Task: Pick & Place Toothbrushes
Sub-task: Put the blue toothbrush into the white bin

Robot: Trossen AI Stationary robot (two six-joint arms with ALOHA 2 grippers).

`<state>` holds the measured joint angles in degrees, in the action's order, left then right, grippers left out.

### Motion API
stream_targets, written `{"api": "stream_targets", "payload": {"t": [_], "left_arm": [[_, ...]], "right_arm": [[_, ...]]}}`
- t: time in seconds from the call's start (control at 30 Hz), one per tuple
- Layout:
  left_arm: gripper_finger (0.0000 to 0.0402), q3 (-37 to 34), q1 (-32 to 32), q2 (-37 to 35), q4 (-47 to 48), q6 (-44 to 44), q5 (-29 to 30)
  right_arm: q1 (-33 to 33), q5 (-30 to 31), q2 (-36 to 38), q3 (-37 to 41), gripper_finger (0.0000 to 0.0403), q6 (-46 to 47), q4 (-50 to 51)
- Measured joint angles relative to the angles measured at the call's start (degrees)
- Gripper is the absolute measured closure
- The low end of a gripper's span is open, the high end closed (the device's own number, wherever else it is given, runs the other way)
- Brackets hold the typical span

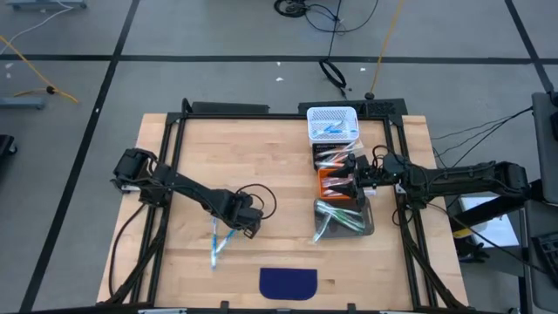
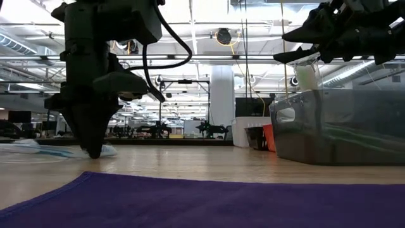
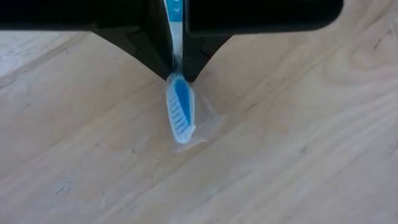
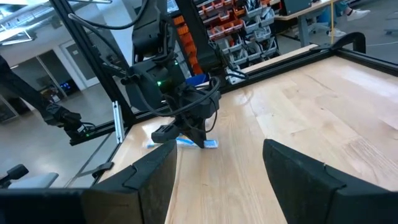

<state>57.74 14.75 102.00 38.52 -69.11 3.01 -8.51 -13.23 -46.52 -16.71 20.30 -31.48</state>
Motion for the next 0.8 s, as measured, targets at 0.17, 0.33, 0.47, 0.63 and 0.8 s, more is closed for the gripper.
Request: {"api": "stream_targets", "payload": {"t": [0.17, 0.33, 0.47, 0.63, 0.8], "left_arm": [[0.0395, 0.0, -0.4, 0.0, -0.5, 0.6, 0.3], [0.0399, -0.4, -0.7, -2.4, -1.8, 2.6, 4.6], [0.04, -0.2, -1.2, -6.3, -2.1, 4.0, 8.4], [0.04, -0.2, -2.3, -10.1, -5.4, 8.9, 12.1], [0.04, -0.2, -4.0, -11.7, -13.6, 17.1, 13.2]], "right_arm": [[0.0, 0.0, 0.0, 0.0, 0.0172, 0.0, 0.0], [0.0, 0.1, 0.0, 0.0, 0.0172, 0.0, 0.0], [0.0, 0.1, 0.0, 0.0, 0.0172, 0.0, 0.0], [0.0, 0.0, 0.0, 0.0, 0.0172, 0.0, 0.0], [0.0, 0.0, 0.0, 0.0, 0.0172, 0.2, 0.0]]}}
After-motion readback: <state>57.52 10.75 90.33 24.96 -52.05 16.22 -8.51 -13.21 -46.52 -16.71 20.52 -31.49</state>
